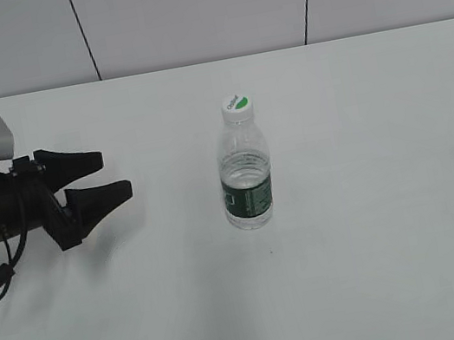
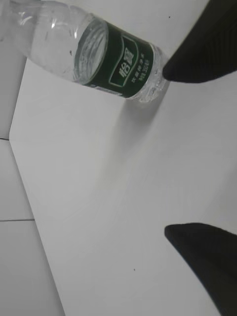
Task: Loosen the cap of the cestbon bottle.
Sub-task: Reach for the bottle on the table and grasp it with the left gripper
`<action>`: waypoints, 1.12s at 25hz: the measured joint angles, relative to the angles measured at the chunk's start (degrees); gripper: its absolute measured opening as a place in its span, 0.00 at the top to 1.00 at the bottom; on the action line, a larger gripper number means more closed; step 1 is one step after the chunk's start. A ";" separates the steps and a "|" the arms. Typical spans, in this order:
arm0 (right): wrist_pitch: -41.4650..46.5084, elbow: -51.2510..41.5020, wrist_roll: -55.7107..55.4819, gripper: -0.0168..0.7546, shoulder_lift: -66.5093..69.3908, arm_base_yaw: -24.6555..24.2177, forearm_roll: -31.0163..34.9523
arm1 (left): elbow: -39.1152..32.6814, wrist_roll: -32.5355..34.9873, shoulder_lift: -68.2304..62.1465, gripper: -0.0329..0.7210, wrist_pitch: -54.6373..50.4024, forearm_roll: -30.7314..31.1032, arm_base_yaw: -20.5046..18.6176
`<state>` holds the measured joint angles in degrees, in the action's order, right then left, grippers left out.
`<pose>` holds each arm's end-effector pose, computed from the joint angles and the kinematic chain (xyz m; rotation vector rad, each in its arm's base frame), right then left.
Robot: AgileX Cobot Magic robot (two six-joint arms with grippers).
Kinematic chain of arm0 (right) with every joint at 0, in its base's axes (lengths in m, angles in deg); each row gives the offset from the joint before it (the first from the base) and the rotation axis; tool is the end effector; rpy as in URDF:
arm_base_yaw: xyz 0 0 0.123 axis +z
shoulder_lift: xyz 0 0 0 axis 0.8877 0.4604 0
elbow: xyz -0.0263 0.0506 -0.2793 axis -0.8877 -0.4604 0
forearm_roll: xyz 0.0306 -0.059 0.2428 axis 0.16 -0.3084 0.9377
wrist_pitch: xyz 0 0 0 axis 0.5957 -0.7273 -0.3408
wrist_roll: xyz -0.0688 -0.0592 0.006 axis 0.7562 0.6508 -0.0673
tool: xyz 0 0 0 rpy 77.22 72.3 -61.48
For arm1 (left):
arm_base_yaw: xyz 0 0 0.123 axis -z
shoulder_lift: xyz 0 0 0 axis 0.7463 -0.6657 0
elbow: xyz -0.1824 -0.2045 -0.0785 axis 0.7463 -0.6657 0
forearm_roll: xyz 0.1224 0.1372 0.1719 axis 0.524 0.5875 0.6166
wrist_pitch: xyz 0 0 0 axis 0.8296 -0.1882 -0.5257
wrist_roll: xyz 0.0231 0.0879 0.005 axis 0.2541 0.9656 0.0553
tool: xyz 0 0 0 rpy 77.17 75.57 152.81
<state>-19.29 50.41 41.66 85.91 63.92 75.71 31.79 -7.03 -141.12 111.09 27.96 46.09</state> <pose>-0.0075 -0.0046 0.2759 -0.0994 2.0631 -0.0982 0.3066 -0.0678 0.1032 0.8856 1.6847 -0.8343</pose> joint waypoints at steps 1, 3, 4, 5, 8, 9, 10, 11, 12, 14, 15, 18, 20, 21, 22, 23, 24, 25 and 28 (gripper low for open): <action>0.00 0.00 0.00 0.22 0.00 0.00 0.00 | 0.45 0.00 -0.57 0.26 0.21 0.92 0.12; 0.00 0.00 0.00 0.22 0.00 0.00 0.00 | 1.12 0.06 -1.29 0.26 0.29 1.58 0.58; 0.00 0.00 0.00 0.22 0.00 0.00 0.00 | 1.42 0.06 -1.51 0.26 0.29 1.81 1.00; 0.00 0.00 0.00 0.22 0.00 0.00 0.00 | 1.66 0.06 -1.55 0.26 0.29 1.94 1.72; 0.00 0.00 0.00 0.22 0.00 0.00 0.00 | 2.68 0.06 -1.55 0.26 0.34 2.23 4.89; 0.00 0.00 0.00 0.22 0.00 0.00 0.00 | 3.19 0.06 -1.55 0.26 0.15 2.23 6.19; 0.00 0.00 0.00 0.22 0.00 0.00 0.00 | 3.83 0.06 -1.55 0.25 -0.47 2.23 7.48; 0.00 0.00 0.00 0.22 0.00 0.00 0.00 | 4.38 0.06 -1.55 0.25 -1.23 2.18 8.48; 0.00 0.00 0.00 0.22 0.00 0.00 0.00 | 5.00 0.06 -1.55 0.25 -1.78 2.18 9.59; 0.00 0.00 0.00 0.22 0.00 0.00 0.00 | 6.15 0.06 -1.57 0.25 -2.31 2.18 11.43; 0.00 0.00 0.00 0.22 0.00 0.00 0.00 | 6.62 0.06 -1.57 0.25 -2.66 2.18 12.09; 0.00 0.00 0.00 0.22 0.00 0.00 0.00 | 8.39 0.06 -2.16 0.24 -3.83 2.12 13.99; 0.00 0.00 0.00 0.22 0.00 0.00 0.00 | 9.84 0.08 -3.53 0.24 -3.99 2.06 14.95; 0.00 0.00 0.00 0.22 0.00 0.00 0.00 | 10.51 0.08 -4.43 0.24 -3.88 2.06 15.38; 0.00 0.00 0.00 0.22 0.00 0.00 0.00 | 10.99 0.08 -5.33 0.24 -3.61 2.02 15.77; 0.00 0.00 0.00 0.22 0.00 0.00 0.00 | 11.53 0.08 -6.05 0.24 -3.12 2.02 16.23; 0.00 0.00 0.00 0.22 0.00 0.00 0.00 | 12.58 0.08 -7.40 0.24 -2.68 2.02 17.44; 0.00 0.00 0.00 0.22 0.00 0.00 0.00 | 12.58 0.08 -7.40 0.24 -2.68 2.02 17.44; 0.00 0.00 0.00 0.22 0.00 0.00 0.00 | 13.98 0.08 -8.45 0.24 -2.68 1.88 19.50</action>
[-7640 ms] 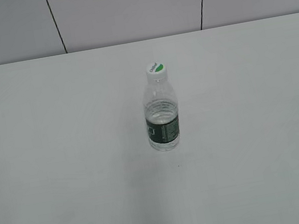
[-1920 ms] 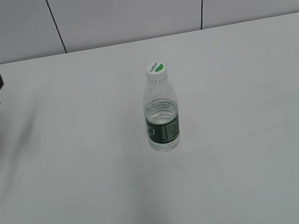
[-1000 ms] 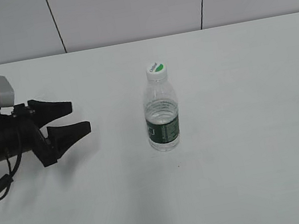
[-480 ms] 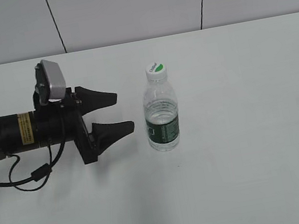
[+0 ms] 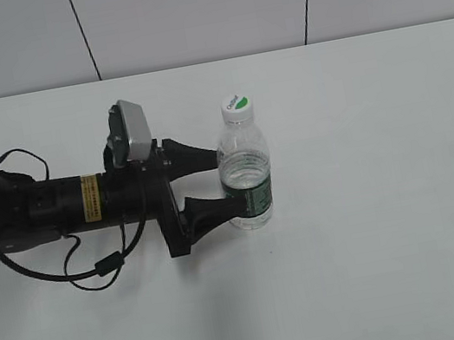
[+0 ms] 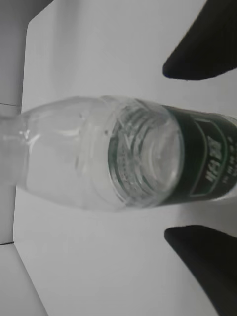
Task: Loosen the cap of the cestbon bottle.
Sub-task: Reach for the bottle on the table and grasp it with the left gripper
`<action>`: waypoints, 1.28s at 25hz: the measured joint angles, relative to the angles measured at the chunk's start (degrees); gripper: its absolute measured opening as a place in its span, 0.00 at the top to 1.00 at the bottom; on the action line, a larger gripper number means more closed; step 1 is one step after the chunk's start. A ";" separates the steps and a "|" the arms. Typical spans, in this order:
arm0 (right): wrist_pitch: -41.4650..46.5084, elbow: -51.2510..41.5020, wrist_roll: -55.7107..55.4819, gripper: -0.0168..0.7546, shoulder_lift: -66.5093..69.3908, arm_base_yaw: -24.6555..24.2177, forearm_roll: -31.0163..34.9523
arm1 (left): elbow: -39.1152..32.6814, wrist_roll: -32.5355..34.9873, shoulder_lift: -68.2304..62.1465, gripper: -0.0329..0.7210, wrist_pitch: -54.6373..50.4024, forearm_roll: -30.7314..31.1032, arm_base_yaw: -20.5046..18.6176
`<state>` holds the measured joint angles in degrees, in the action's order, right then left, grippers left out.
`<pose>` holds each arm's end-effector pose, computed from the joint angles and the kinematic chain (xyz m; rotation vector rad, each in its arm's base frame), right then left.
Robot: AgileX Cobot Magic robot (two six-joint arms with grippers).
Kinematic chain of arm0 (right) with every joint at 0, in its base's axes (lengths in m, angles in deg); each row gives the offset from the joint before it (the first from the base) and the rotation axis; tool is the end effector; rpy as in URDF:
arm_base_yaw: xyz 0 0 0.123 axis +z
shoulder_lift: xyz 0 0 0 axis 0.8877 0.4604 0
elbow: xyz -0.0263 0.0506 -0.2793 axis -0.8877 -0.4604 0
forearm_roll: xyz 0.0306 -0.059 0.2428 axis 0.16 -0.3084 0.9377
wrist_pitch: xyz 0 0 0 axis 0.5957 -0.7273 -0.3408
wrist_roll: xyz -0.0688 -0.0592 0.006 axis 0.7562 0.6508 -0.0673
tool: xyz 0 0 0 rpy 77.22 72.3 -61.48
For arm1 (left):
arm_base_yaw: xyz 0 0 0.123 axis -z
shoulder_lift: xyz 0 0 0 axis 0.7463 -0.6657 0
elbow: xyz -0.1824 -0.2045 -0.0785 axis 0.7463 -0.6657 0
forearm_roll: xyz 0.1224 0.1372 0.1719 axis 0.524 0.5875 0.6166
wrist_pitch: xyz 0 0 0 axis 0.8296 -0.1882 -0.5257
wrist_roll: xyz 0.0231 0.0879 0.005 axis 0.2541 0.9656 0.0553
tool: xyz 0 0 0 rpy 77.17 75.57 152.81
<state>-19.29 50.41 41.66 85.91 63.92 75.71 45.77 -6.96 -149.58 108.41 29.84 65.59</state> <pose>-0.0075 -0.0046 0.2759 -0.0994 2.0631 -0.0982 0.3190 -0.1820 0.0863 1.2559 1.4941 -0.9809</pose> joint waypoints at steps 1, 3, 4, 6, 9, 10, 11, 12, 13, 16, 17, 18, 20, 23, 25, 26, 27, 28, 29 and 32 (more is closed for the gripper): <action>0.00 0.00 0.00 0.22 0.00 0.00 0.00 | 0.38 0.00 -0.39 0.24 0.05 -0.29 0.60; 0.00 0.00 0.00 0.22 0.00 0.00 0.00 | 1.18 0.00 -1.20 0.24 -0.01 -1.48 2.04; 0.00 0.00 0.00 0.22 0.00 0.00 0.00 | 1.44 0.00 -1.49 0.24 -0.38 -2.08 2.71; 0.00 0.00 0.00 0.22 0.00 0.00 0.00 | 1.72 0.00 -1.89 0.24 -1.07 -4.30 3.76; 0.00 0.00 0.00 0.22 0.00 0.00 0.00 | 1.72 0.00 -2.08 0.24 -2.64 -6.79 4.71; 0.00 0.00 0.00 0.22 0.00 0.00 0.00 | 1.72 0.00 -2.08 0.24 -2.94 -7.15 4.86; 0.00 0.00 0.00 0.22 0.00 0.00 0.00 | 1.72 0.00 -2.08 0.24 -3.56 -7.38 5.05; 0.00 0.00 0.00 0.22 0.00 0.00 0.00 | 1.72 0.00 -2.08 0.24 -4.19 -7.45 5.25; 0.00 0.00 0.00 0.22 0.00 0.00 0.00 | 1.72 0.00 -2.08 0.24 -4.69 -7.45 5.41; 0.00 0.00 0.00 0.22 0.00 0.00 0.00 | 1.72 0.00 -2.08 0.25 -5.23 -7.45 5.80; 0.00 0.00 0.00 0.22 0.00 0.00 0.00 | 1.72 0.00 -2.08 0.26 -5.23 -7.47 5.80; 0.00 0.00 0.00 0.22 0.00 0.00 0.07 | 1.72 0.00 -2.08 0.28 -5.23 -7.52 5.80; 0.00 0.00 0.00 0.22 0.00 0.00 0.47 | 1.72 0.00 -2.08 0.30 -5.23 -7.70 5.80; 0.00 0.00 0.00 0.22 0.00 0.00 0.67 | 1.72 0.00 -2.08 0.35 -5.42 -8.03 5.80; -0.01 0.00 0.00 0.22 0.00 0.00 0.68 | 1.72 0.00 -2.08 0.39 -5.54 -8.20 5.80; -0.38 0.16 0.00 0.22 0.00 0.00 0.68 | 1.72 0.00 -2.08 0.41 -5.54 -8.20 5.80; -0.92 0.39 0.00 0.22 0.00 0.00 0.79 | 1.72 0.00 -2.08 0.43 -5.54 -8.20 5.80; -1.58 0.92 0.00 0.22 0.00 0.00 0.85 | 1.72 0.00 -2.08 0.44 -5.54 -8.20 5.80; -2.09 1.63 0.00 0.22 0.00 0.00 0.91 | 1.72 0.00 -2.08 0.44 -5.54 -8.20 5.80; -2.43 4.14 0.00 0.23 3.10 0.00 1.09 | 1.72 0.00 -2.08 0.45 -5.54 -8.20 5.80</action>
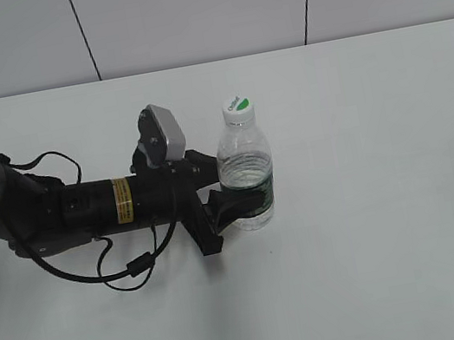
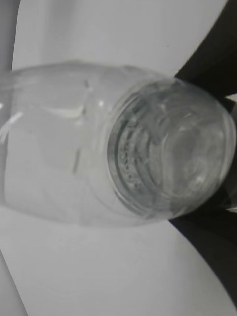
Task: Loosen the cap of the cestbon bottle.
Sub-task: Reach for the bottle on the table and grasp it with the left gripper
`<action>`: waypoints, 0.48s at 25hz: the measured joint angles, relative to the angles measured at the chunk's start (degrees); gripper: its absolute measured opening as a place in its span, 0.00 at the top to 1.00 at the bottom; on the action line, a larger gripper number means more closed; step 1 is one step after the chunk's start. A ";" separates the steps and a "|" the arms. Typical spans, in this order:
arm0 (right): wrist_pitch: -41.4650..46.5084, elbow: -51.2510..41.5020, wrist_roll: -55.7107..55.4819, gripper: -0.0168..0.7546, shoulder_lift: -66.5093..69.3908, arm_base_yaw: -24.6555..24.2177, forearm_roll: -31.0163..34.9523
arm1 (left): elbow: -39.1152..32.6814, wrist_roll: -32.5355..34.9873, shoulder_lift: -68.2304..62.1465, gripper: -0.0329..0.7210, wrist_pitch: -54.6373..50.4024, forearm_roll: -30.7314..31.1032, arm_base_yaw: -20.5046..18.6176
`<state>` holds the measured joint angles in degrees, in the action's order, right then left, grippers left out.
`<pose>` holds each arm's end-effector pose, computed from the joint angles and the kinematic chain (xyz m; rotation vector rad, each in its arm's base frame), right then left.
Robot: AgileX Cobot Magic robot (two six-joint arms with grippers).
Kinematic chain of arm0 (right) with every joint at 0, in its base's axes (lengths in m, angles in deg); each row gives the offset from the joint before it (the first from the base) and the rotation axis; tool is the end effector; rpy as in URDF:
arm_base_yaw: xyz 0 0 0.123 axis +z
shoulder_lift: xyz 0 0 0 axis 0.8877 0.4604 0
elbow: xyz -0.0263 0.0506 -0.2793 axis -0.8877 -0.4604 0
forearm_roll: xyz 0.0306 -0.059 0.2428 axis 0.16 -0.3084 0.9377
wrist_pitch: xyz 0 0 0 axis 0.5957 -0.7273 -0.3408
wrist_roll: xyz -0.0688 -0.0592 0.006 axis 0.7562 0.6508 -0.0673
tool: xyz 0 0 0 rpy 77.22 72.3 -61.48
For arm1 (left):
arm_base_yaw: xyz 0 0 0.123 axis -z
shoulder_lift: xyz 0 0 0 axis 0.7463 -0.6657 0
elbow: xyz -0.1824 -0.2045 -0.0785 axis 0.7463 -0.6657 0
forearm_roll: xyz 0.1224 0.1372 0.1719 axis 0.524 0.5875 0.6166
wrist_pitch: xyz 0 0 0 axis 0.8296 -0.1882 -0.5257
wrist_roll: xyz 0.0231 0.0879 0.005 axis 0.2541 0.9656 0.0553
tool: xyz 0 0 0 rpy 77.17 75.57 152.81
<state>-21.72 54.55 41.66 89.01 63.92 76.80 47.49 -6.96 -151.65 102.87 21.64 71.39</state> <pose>-0.0055 -0.0029 0.2995 -0.0983 2.0026 -0.0762 0.3182 -0.2127 0.0747 1.2142 1.5749 -0.9383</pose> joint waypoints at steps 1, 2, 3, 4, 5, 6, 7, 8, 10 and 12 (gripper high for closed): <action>0.00 1.02 0.00 0.24 2.51 0.00 0.04 | 0.00 0.00 0.00 0.45 0.00 -0.04 0.00; 0.00 1.99 0.00 0.25 5.42 0.00 0.18 | 0.00 0.00 0.00 0.45 0.00 -0.04 0.00; -0.05 3.25 0.00 0.27 8.03 0.00 0.43 | 0.00 0.00 0.00 0.45 0.00 0.01 0.00; -0.10 4.60 0.00 0.29 11.29 0.00 0.76 | 0.00 0.00 0.00 0.45 0.00 0.08 0.00; -0.16 5.80 0.00 0.31 14.60 0.00 1.33 | 0.00 0.00 0.00 0.45 0.00 0.19 0.00; -0.21 7.34 0.00 0.33 17.99 0.00 2.02 | 0.00 0.00 0.00 0.46 0.00 0.25 0.00; -0.23 8.89 -0.05 0.34 20.81 0.00 2.02 | 0.00 0.05 0.00 0.46 0.00 0.37 0.00; -0.23 10.39 -0.05 0.36 24.69 0.00 2.53 | 0.00 0.05 0.00 0.46 0.04 0.44 0.00; -0.11 13.21 -0.05 0.38 30.14 0.00 2.88 | 0.00 0.05 0.00 0.47 0.26 0.62 0.00; 0.70 16.14 -0.05 0.40 36.48 0.00 3.45 | 0.00 0.05 0.00 0.48 0.54 0.84 0.00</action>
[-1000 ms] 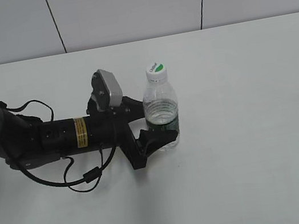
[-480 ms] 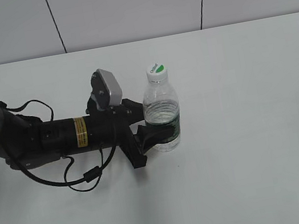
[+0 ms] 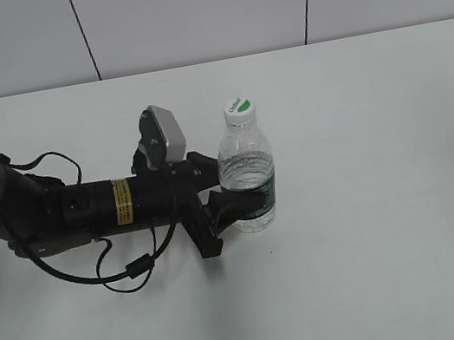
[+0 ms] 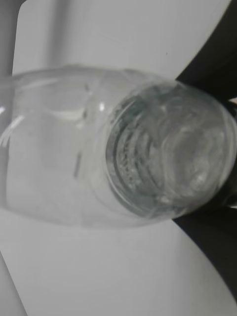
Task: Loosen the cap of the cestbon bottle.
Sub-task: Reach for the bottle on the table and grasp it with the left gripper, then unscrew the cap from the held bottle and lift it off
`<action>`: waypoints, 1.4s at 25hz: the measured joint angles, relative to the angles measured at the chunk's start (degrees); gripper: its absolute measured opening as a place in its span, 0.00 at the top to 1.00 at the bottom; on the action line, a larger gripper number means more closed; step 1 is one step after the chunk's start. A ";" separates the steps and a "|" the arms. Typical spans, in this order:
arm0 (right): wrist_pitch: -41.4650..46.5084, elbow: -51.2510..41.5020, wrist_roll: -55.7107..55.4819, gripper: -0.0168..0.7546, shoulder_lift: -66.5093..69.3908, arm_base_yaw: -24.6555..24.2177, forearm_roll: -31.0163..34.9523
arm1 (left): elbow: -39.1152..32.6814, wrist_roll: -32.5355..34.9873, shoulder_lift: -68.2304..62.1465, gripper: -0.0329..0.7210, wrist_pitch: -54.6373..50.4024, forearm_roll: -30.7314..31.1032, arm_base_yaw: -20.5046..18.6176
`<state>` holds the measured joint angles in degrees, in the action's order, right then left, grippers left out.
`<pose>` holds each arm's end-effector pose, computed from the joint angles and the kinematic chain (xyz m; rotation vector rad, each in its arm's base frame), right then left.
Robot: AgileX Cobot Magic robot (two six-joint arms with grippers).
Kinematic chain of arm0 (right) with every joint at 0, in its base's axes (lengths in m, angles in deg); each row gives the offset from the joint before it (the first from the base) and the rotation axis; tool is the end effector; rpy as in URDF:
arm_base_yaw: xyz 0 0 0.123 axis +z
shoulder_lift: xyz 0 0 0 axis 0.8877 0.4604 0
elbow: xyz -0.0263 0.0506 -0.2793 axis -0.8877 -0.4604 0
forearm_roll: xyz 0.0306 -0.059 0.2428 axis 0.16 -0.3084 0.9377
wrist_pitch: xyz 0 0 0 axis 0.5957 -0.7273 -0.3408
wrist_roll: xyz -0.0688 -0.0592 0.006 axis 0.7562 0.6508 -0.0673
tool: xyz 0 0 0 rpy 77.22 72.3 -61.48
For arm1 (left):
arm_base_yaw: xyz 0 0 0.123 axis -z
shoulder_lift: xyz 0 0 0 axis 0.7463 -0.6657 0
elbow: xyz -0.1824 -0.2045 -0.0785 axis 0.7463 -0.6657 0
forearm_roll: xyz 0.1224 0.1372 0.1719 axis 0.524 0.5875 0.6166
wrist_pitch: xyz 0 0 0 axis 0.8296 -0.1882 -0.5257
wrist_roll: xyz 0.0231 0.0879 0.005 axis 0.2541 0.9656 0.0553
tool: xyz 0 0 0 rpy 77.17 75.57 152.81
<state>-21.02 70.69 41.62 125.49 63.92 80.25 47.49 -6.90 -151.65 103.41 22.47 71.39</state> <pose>0.1055 0.0044 0.3519 -0.1137 2.3688 0.0062 0.3168 -0.2131 0.0750 1.2283 1.5616 -0.9483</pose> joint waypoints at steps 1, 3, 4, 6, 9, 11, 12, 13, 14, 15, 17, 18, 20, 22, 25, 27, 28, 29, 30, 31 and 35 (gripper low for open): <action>0.78 1.70 0.00 0.41 3.05 0.00 0.22 | 0.00 0.00 -0.06 0.48 0.19 0.20 0.00; 2.60 5.11 0.00 0.43 8.84 0.00 0.91 | 0.00 0.00 -0.11 0.48 0.40 0.45 0.00; 3.38 6.49 0.00 0.44 12.70 0.00 1.34 | 0.00 0.00 -0.12 0.48 0.51 0.67 0.00; 5.07 9.57 0.06 0.45 17.42 0.00 2.35 | 0.00 0.00 -0.12 0.48 0.73 1.13 0.00; 7.53 14.05 1.07 0.45 23.95 0.00 5.09 | 0.00 0.00 -0.12 0.49 0.91 2.17 0.00; 8.34 16.84 1.93 0.45 28.18 0.00 7.72 | 0.00 0.00 -0.12 0.49 1.16 2.85 0.00; 8.39 18.30 2.37 0.45 29.82 0.00 9.24 | 0.00 -0.08 -0.12 0.49 1.22 3.07 0.00; 8.39 19.73 2.89 0.45 31.67 0.32 10.24 | 0.00 -0.28 -0.12 0.49 1.34 3.21 0.00; 8.39 21.12 3.11 0.45 33.41 0.92 10.96 | 0.00 -0.64 -0.12 0.49 1.36 3.41 0.00; 8.39 22.27 3.19 0.45 34.82 1.70 11.34 | 0.00 -0.94 -0.12 0.49 1.36 3.53 0.00; 8.39 25.07 3.30 0.45 37.77 4.42 11.47 | 0.00 -1.19 -0.12 0.49 1.43 3.66 0.00; 8.39 26.32 3.30 0.45 39.15 6.24 11.47 | 0.00 -1.32 -0.12 0.49 1.48 3.73 0.00; 8.45 29.24 3.30 0.45 41.61 10.17 11.47 | 0.00 -1.36 -0.12 0.50 1.48 3.73 0.00; 8.51 32.21 3.30 0.45 44.27 14.45 11.59 | 0.00 -1.36 -0.12 0.50 1.48 3.78 0.00; 8.51 37.07 3.12 0.45 49.28 21.28 11.14 | 0.00 -1.42 -0.12 0.50 1.48 3.78 0.00; 8.56 40.53 2.76 0.45 52.63 24.97 10.40 | 0.00 -1.52 -0.12 0.50 1.37 3.84 0.00; 8.56 42.30 2.55 0.45 54.48 26.80 9.74 | 0.00 -1.52 -0.12 0.50 1.32 3.84 0.00; 8.56 43.74 2.29 0.45 56.03 28.15 8.98 | 0.00 -1.52 -0.12 0.50 1.24 3.84 0.00; 8.56 45.40 1.90 0.45 57.85 29.57 8.21 | 0.00 -1.52 -0.12 0.50 1.09 3.84 0.00; 8.56 46.95 1.55 0.45 59.64 30.79 7.29 | 0.00 -1.52 -0.12 0.50 1.09 3.84 0.00; 8.56 49.67 -0.02 0.45 65.06 33.41 5.22 | 0.18 -1.52 -0.07 0.50 0.71 4.03 0.00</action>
<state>-12.46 120.36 41.59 190.56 97.33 85.47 47.67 -8.43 -151.72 104.12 26.51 71.39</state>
